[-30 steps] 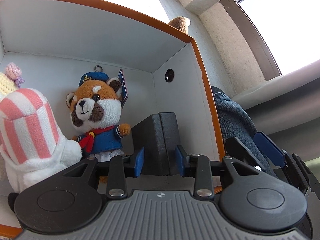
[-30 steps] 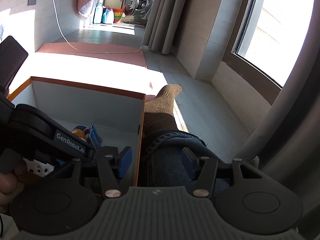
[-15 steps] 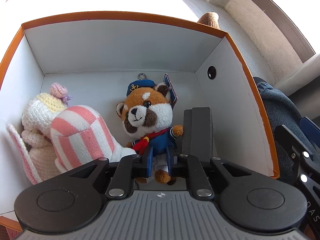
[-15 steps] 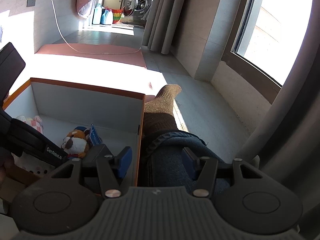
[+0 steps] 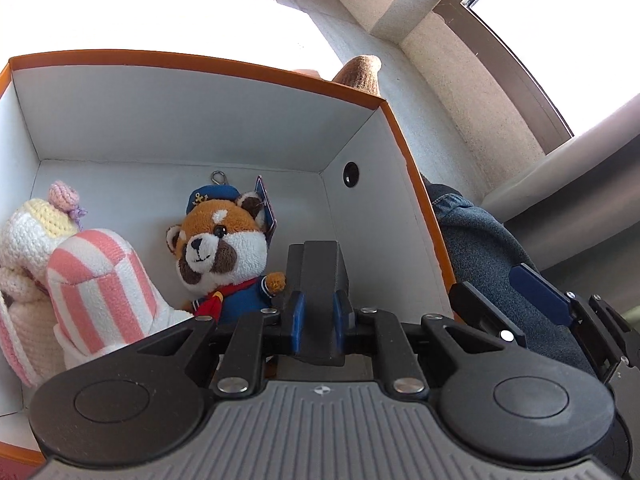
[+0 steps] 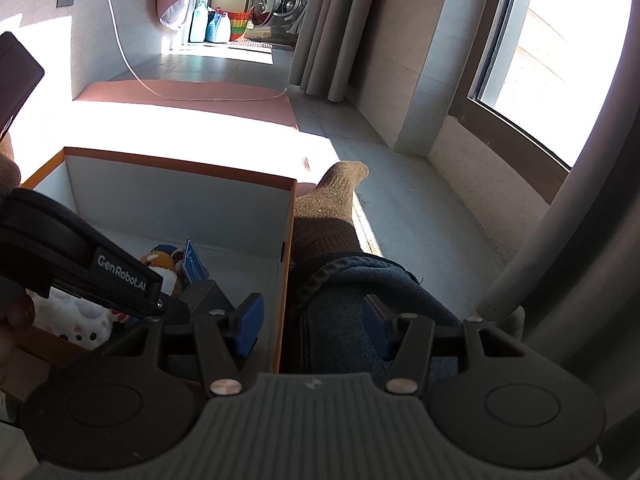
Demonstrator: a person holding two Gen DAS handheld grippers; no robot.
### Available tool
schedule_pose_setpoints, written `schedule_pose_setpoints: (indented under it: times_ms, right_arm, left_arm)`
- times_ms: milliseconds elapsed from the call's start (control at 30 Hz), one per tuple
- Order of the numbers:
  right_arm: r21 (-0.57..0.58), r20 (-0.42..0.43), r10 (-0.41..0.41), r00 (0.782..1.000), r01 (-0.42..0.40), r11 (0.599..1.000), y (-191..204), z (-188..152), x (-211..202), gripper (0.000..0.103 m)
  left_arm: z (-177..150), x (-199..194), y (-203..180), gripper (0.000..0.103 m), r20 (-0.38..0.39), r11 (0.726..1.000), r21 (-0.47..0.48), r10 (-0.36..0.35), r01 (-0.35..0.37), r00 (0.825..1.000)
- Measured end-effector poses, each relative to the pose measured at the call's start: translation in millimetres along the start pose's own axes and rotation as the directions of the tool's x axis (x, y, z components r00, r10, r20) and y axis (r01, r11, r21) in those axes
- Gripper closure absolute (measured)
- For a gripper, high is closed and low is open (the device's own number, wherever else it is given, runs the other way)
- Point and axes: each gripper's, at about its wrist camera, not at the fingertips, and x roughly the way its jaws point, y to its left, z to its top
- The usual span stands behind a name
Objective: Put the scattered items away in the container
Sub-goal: 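Carry the black case into the shoebox and open the left gripper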
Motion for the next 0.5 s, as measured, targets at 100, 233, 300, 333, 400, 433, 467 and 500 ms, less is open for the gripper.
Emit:
schedule_pose_setpoints:
  times_ms: [100,233,300,333,400,433,467,500]
  right_arm:
    - [-0.002,-0.006,0.002,1.0,-0.002,1.0,0,0,1,0.046]
    - [-0.002,-0.007,0.005,1.0,-0.005,1.0,1,-1,1,0.046]
    - [0.002,-0.007,0.005,1.0,-0.005,1.0,0,-1,1,0.046]
    - [0.003,-0.007,0.006,1.0,-0.006,1.0,0,-1,1,0.046]
    - [0.005,-0.009,0.006,1.0,-0.006,1.0,-1,-1,2,0.046]
    - [0.006,-0.009,0.007,1.0,-0.007,1.0,-1,-1,2,0.046]
    - [0.006,-0.008,0.008,1.0,-0.008,1.0,-1,-1,2,0.046]
    - [0.006,-0.008,0.008,1.0,-0.008,1.0,-1,-1,2,0.046]
  left_arm:
    - [0,2,4,0.075,-0.011,0.999,-0.025,-0.023,0.022,1.0]
    - [2,1,8,0.077,-0.007,0.998,-0.033,0.048,-0.048,0.999]
    - [1,5,8,0.077,-0.028,0.996,-0.023,0.083,-0.083,0.996]
    - [0,9,9,0.079,-0.05,0.996,-0.024,0.087,-0.089,0.995]
    - [-5,17,9,0.082,-0.077,0.995,-0.018,0.1,-0.102,0.992]
    - [-7,19,9,0.082,-0.069,0.996,-0.015,0.084,-0.086,0.994]
    - [-8,20,9,0.082,-0.071,0.998,-0.022,0.064,-0.065,0.995]
    - [-8,22,9,0.082,-0.079,0.999,-0.035,0.036,-0.039,0.996]
